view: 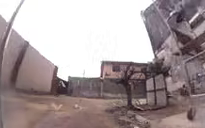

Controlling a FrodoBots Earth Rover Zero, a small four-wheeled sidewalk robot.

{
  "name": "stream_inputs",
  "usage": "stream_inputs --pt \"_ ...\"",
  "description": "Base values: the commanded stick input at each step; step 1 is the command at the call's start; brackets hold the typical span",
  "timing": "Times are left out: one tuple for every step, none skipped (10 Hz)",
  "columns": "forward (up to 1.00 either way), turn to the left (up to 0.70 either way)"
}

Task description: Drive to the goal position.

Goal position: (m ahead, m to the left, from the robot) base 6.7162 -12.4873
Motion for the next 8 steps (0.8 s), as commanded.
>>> stream_inputs --pt "0.84 0.03" --pt "0.84 0.03" --pt "0.84 0.03" --pt "0.84 0.03" --pt "0.84 0.03" --pt "0.84 0.03" --pt "0.84 0.03" --pt "0.84 0.03"
